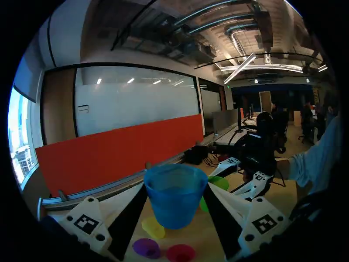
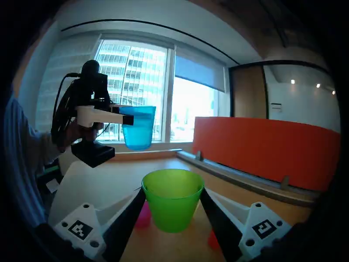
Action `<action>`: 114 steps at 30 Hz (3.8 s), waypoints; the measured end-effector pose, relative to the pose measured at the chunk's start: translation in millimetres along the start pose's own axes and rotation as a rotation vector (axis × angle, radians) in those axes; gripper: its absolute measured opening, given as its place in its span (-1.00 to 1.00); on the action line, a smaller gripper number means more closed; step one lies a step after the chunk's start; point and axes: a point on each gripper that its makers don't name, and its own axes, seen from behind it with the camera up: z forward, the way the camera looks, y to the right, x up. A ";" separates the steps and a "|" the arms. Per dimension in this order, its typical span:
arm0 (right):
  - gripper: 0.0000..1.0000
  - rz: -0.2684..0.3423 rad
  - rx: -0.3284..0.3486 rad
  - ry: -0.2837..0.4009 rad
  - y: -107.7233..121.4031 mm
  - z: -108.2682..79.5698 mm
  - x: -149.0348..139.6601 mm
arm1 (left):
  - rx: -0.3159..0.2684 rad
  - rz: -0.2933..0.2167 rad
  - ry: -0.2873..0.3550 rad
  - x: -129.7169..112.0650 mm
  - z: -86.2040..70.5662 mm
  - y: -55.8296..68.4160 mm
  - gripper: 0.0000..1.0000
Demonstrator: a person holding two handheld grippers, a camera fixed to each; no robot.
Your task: Pour water
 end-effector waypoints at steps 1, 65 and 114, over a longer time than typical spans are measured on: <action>0.82 0.000 0.000 0.003 -0.7 -0.3 1.2 | 0.001 0.005 0.001 1.2 0.0 -0.1 0.72; 0.81 0.015 0.122 0.005 -58.7 9.8 4.1 | 0.215 0.795 0.068 89.3 5.1 -3.4 0.72; 0.79 0.013 0.114 0.021 -51.8 11.6 9.4 | 0.233 1.081 0.077 109.3 6.4 14.0 0.72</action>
